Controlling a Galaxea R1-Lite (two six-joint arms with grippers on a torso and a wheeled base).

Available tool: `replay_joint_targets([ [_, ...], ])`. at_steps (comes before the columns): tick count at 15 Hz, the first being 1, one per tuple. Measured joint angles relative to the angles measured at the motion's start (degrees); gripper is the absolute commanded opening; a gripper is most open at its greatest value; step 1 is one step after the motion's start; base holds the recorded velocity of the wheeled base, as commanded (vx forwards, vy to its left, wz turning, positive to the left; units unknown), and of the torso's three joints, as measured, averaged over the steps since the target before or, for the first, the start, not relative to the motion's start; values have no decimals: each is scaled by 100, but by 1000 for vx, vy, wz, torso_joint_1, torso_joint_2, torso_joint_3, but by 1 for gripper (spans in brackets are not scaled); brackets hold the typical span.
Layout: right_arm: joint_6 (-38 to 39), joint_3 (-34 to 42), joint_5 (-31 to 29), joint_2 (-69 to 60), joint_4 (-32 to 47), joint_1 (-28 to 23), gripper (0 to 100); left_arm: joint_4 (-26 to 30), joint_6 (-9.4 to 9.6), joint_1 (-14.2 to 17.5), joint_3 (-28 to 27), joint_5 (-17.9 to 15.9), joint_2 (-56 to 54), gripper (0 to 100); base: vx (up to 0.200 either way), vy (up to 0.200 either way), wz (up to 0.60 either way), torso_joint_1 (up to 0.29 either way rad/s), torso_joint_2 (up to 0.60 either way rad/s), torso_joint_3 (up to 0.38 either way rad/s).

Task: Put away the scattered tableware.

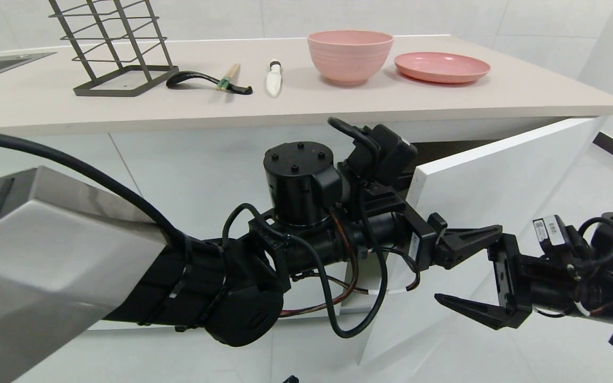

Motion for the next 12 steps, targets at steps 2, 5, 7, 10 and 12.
replay_joint_targets([
  [2, 0, 35, -285, -55, 38, -118, 100, 0, -26, -48, -6, 27, 2, 100, 0, 0, 0, 0, 0, 0],
  [5, 2, 135, -703, -523, 88, -350, 100, 51, -32, -95, -106, 18, 30, 100, 0, 0, 0, 0, 0, 0],
  [7, -2, 545, -764, -1061, 88, -455, 100, 55, -48, -135, -135, 110, 55, 100, 0, 0, 0, 0, 0, 0],
  [10, -11, 1130, -775, -2164, 99, -474, 100, 55, -59, -117, -157, 222, 72, 100, 0, 0, 0, 0, 0, 0],
  [12, -9, 1295, -786, -3112, 112, -450, 100, 51, -65, -233, -155, 262, 90, 100, 0, 0, 0, 0, 0, 0],
])
